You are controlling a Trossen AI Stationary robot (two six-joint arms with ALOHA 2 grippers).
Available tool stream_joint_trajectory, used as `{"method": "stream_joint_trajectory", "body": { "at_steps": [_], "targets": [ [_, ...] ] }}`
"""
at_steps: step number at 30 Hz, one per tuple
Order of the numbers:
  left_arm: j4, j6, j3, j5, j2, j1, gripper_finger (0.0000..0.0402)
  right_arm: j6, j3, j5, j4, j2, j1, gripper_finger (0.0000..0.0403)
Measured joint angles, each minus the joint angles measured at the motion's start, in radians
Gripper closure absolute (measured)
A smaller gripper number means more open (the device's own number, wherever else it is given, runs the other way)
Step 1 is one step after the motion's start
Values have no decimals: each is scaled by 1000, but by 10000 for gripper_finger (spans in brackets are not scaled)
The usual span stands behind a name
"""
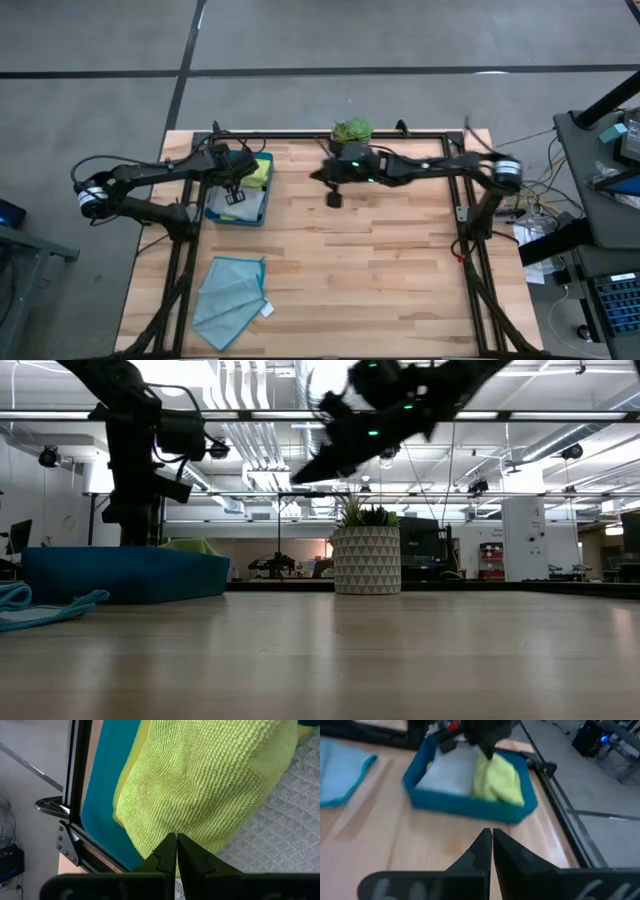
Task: Fold microfiber towels
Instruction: Put the folded green towel into the blue bin
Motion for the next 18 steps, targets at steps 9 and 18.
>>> {"method": "stream_joint_trajectory", "body": {
  "at_steps": [9,18],
  "targets": [
    [4,-3,-9,0,0,0,402,15,376,-20,-23,306,-35,394],
    [36,1,-11,0,0,0,402,62,624,-105,-92,521,-50,394]
  ]
}}
